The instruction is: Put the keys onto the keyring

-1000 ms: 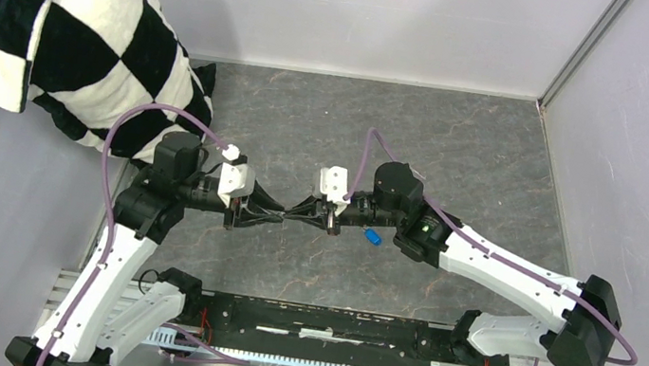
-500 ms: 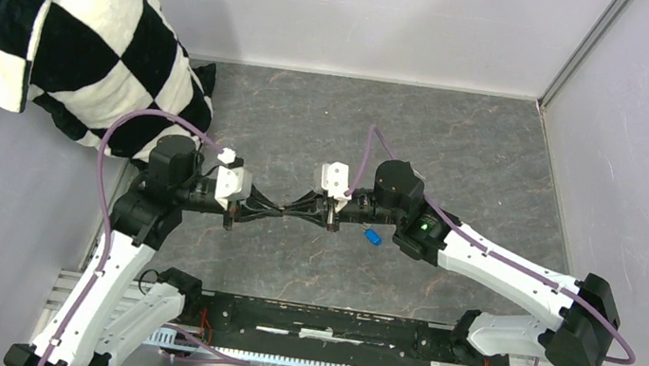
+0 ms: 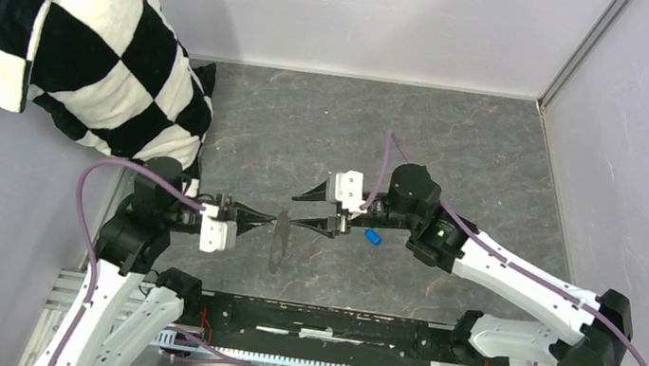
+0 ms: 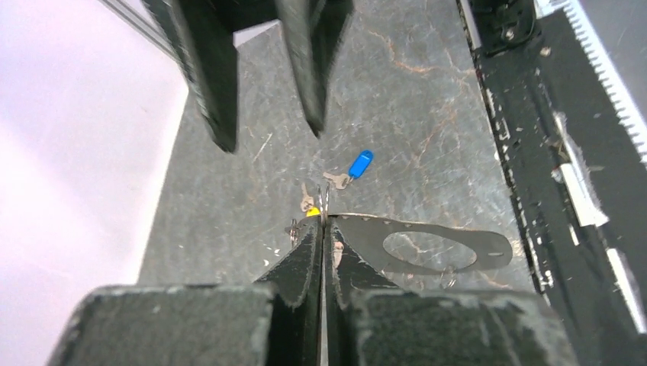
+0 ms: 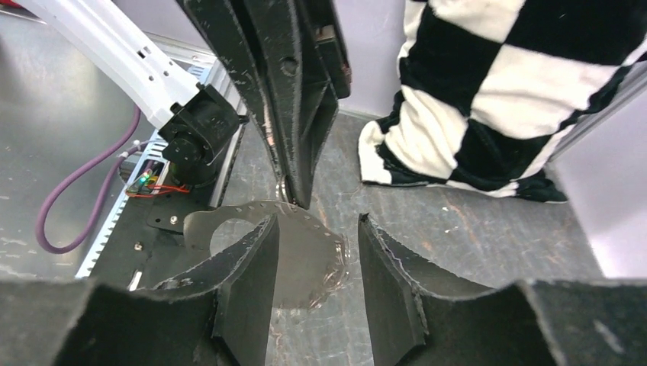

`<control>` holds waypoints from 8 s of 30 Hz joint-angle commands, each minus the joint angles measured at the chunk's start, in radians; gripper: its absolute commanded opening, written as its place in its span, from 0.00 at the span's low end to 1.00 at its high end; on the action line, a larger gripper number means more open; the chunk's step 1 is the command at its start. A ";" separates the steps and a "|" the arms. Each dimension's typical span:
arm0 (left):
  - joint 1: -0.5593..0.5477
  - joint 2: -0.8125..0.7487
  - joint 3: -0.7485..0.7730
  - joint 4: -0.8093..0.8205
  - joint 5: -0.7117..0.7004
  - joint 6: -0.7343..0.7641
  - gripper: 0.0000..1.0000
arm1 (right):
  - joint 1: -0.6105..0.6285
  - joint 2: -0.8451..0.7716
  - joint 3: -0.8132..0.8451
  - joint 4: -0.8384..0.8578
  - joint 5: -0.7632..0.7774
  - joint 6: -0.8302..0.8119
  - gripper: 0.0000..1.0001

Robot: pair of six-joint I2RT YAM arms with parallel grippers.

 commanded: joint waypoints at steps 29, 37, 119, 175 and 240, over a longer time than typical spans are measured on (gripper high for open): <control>-0.004 0.051 -0.095 0.047 -0.183 -0.233 0.02 | -0.303 0.039 -0.346 -0.089 0.751 0.480 0.61; -0.004 0.143 -0.051 -0.008 -0.224 -0.235 0.02 | -0.325 0.117 -0.390 -0.030 0.639 0.462 0.60; -0.004 0.143 -0.031 -0.022 -0.270 -0.321 0.02 | -0.196 0.465 -0.100 0.086 0.512 0.358 0.00; -0.004 0.150 -0.006 -0.049 -0.305 -0.426 0.02 | -0.044 0.093 -0.060 -0.063 0.169 0.096 0.00; -0.004 0.099 -0.012 -0.014 -0.292 -0.529 0.02 | 0.180 0.182 0.094 0.007 0.631 0.114 0.00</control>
